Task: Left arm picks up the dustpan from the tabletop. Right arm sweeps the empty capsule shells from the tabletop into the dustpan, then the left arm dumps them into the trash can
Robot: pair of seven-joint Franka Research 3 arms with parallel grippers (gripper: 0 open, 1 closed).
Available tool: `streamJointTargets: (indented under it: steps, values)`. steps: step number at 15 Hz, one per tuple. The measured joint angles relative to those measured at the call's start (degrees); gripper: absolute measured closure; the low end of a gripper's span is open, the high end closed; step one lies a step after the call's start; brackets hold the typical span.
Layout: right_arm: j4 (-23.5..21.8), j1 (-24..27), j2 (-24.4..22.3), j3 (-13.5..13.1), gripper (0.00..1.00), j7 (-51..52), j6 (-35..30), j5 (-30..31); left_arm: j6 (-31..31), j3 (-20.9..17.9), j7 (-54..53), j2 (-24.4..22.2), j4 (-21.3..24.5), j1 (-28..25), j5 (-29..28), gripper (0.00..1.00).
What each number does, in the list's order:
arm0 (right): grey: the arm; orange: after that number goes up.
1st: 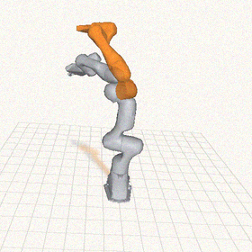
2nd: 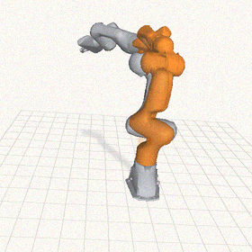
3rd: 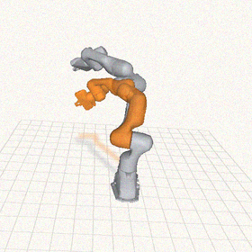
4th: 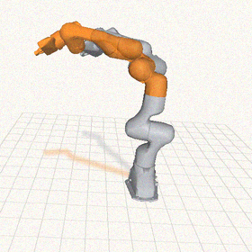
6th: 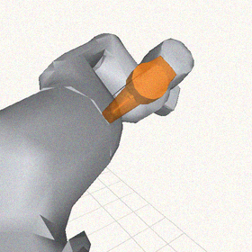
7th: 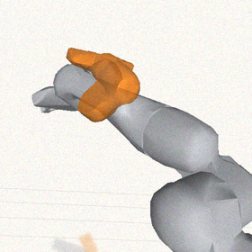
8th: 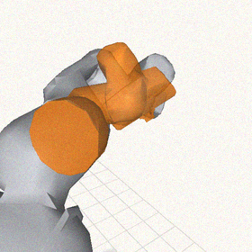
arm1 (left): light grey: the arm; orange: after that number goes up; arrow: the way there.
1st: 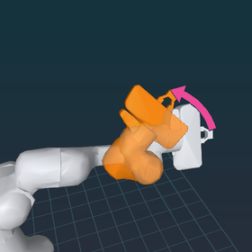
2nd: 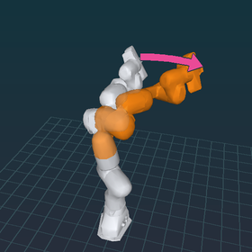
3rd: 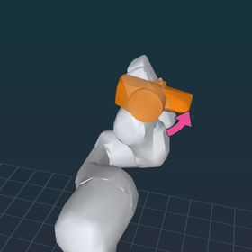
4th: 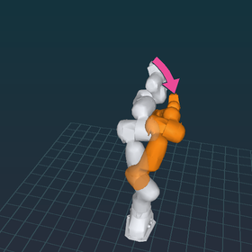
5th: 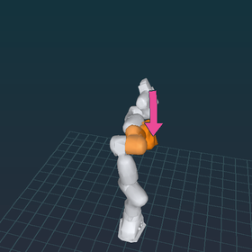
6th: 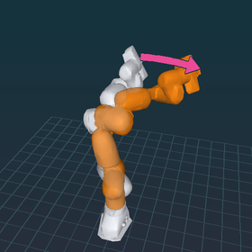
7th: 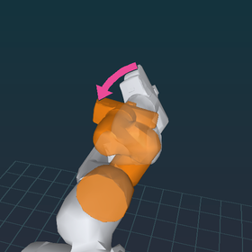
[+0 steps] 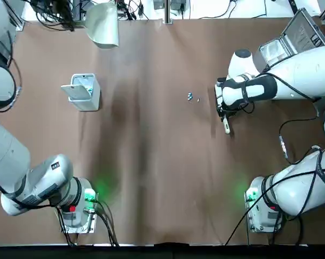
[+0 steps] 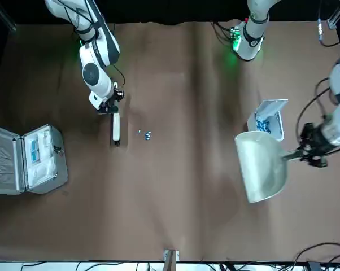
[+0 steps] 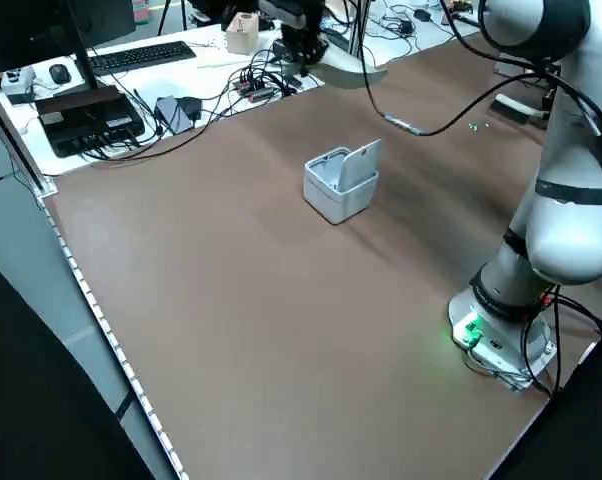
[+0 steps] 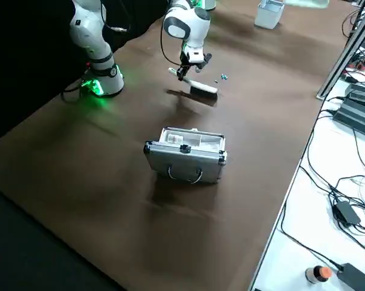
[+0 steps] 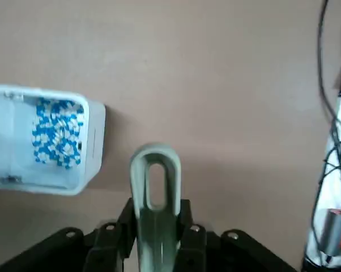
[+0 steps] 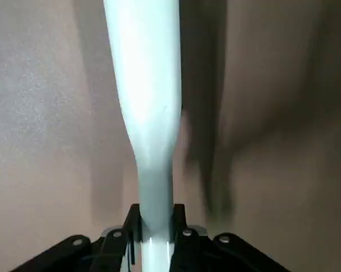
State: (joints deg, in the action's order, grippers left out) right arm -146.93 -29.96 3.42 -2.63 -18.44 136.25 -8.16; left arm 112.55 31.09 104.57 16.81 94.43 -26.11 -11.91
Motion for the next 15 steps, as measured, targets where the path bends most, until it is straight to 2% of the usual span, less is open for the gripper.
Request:
streamJointTargets:
  steps: [4, 8, 10, 13, 14, 15]
  values:
    - [0.3, 0.0, 0.0, 0.0, 0.74, 0.0, 0.0, 0.0, 2.9, 0.1, 11.9, 2.8, 3.0, 6.5, -4.2, 0.67]
    - [1.5, 0.6, 0.0, -0.3, 0.74, -0.1, 0.0, 0.0, 3.8, 0.1, 20.2, 5.7, 3.4, 12.9, -5.0, 0.67]
    - [2.9, 1.2, 0.0, -0.4, 0.74, -0.1, -1.5, 0.0, 4.0, 0.1, 25.6, 6.8, 3.5, 16.6, -7.5, 0.67]
    - [7.8, 2.4, -0.1, -0.5, 0.74, -0.3, -8.4, 0.0, 4.0, 0.1, 33.8, 8.5, 4.2, 22.5, -12.1, 0.67]
    - [11.9, 2.9, -0.3, -0.6, 0.74, -0.6, -12.5, 0.0, 4.0, 0.1, 38.3, 9.3, 4.7, 26.2, -13.6, 0.67]
    - [13.4, 3.1, -0.3, -0.6, 0.74, -0.8, -13.5, 0.0, 3.9, 0.1, 39.7, 9.5, 4.9, 28.1, -13.8, 0.67]
